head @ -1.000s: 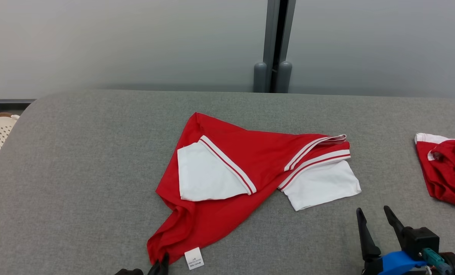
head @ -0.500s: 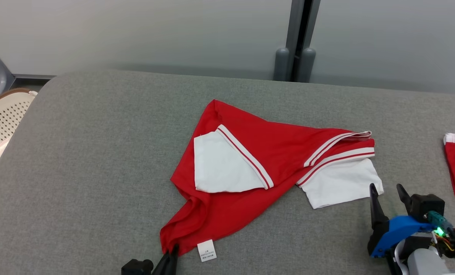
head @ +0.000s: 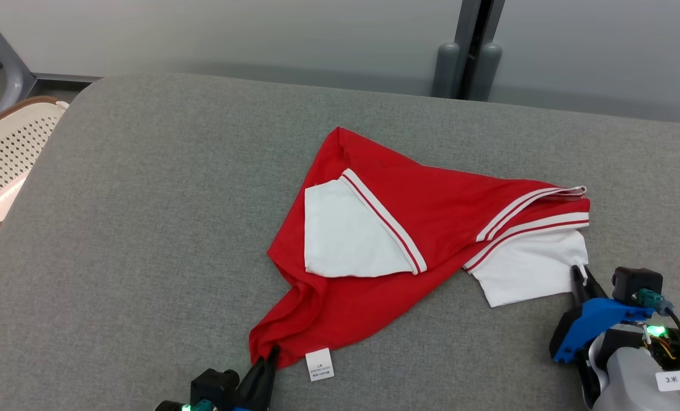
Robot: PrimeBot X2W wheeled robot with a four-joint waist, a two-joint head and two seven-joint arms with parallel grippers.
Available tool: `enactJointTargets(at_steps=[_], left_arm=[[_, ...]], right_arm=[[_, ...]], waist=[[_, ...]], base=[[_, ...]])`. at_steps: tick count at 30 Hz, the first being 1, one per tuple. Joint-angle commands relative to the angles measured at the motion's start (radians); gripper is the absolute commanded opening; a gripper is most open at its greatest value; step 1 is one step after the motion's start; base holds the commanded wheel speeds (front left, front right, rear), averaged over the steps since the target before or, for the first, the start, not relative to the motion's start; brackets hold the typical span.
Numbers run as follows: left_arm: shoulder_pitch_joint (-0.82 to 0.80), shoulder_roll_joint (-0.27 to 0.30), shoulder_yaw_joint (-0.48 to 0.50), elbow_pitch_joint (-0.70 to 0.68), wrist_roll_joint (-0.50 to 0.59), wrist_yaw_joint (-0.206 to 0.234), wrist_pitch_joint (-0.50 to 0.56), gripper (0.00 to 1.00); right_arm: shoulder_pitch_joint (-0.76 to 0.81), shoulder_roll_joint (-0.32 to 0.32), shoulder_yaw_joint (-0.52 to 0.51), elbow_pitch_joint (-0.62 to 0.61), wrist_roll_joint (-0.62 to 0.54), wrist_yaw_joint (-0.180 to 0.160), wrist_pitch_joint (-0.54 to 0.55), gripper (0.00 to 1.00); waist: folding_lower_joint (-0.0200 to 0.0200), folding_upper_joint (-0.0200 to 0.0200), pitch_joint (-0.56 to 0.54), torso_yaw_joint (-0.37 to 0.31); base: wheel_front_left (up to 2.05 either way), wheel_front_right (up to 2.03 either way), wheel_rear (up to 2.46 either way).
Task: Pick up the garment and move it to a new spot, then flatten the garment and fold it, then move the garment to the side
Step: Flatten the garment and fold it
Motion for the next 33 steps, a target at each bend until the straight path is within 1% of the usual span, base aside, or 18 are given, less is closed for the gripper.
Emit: enactJointTargets(at_steps=[1, 4, 6, 9, 11, 16, 19, 22, 25, 27, 29, 31, 33], left_arm=[[-0.015, 0.008, -0.011, -0.011, -0.009, -0.001, 0.0, 0.0], [-0.002, 0.018, -0.022, -0.035, -0.024, -0.001, 0.0, 0.0], [0.004, 0.025, -0.022, -0.064, -0.036, -0.001, 0.0, 0.0], [-0.002, 0.037, -0.026, -0.138, -0.05, -0.001, 0.0, 0.0], [-0.019, 0.056, -0.031, -0.199, -0.062, -0.001, 0.0, 0.0], [-0.107, 0.138, -0.022, -0.346, -0.103, -0.001, -0.001, 0.0], [-0.197, 0.21, -0.007, -0.416, -0.141, -0.001, -0.001, 0.0], [-0.303, 0.289, -0.012, -0.464, -0.189, -0.001, 0.006, 0.0], [-0.418, 0.358, -0.002, -0.519, -0.244, -0.001, 0.047, 0.0], [-0.486, 0.39, 0.002, -0.548, -0.283, -0.001, 0.083, 0.0], [-0.55, 0.427, 0.003, -0.577, -0.3, -0.001, 0.123, 0.0], [-0.598, 0.441, 0.006, -0.596, -0.335, -0.001, 0.163, 0.0], [-0.636, 0.459, 0.003, -0.607, -0.354, -0.001, 0.202, 0.0]], right_arm=[[0.003, 0.003, -0.001, 0.002, 0.022, 0.0, 0.007, 0.0], [0.018, 0.001, 0.023, -0.06, 0.094, 0.0, 0.003, 0.0], [0.036, 0.001, 0.061, -0.104, 0.16, 0.0, 0.003, 0.0], [0.056, 0.001, 0.131, -0.208, 0.291, 0.0, 0.002, 0.0], [0.073, 0.001, 0.169, -0.289, 0.378, 0.0, 0.002, 0.0], [0.059, -0.003, 0.223, -0.481, 0.555, 0.0, 0.002, 0.0], [0.023, -0.03, 0.255, -0.577, 0.64, 0.0, 0.002, 0.0], [-0.025, -0.061, 0.275, -0.672, 0.718, 0.0, 0.013, 0.0], [-0.085, -0.095, 0.276, -0.782, 0.767, 0.0, 0.053, 0.0], [-0.128, -0.109, 0.263, -0.854, 0.789, 0.0, 0.089, 0.0], [-0.171, -0.124, 0.242, -0.916, 0.791, 0.0, 0.135, 0.0], [-0.21, -0.127, 0.215, -0.958, 0.79, 0.0, 0.185, 0.0], [-0.245, -0.133, 0.194, -0.985, 0.762, 0.0, 0.229, 0.0]], waist=[[-0.0001, 0.0, -0.005, -0.001], [-0.0001, 0.0, -0.024, -0.009], [-0.0001, 0.0, -0.041, -0.016], [-0.0001, 0.0, -0.068, -0.027], [-0.0001, 0.0, -0.088, -0.035], [-0.0001, 0.0, -0.136, -0.057], [-0.0001, 0.0, -0.163, -0.071], [-0.0001, 0.0, -0.179, -0.085], [-0.0001, 0.0, -0.186, -0.098], [-0.0001, 0.0, -0.186, -0.105], [-0.0001, 0.0, -0.183, -0.113], [-0.0001, 0.0, -0.175, -0.121], [-0.0001, 0.0, -0.159, -0.126]], base=[[0.0, 0.0, 0.0], [0.0, 0.0, 0.0], [0.0, 0.0, 0.0], [0.0, 0.0, 0.0], [0.0, 0.0, 0.0], [0.0, 0.0, 0.0], [0.0, 0.0, 0.0], [0.0, 0.0, 0.0], [0.0, 0.0, 0.0], [0.0, 0.0, 0.0], [0.0, 0.0, 0.0], [0.0, 0.0, 0.0], [0.0, 0.0, 0.0]])
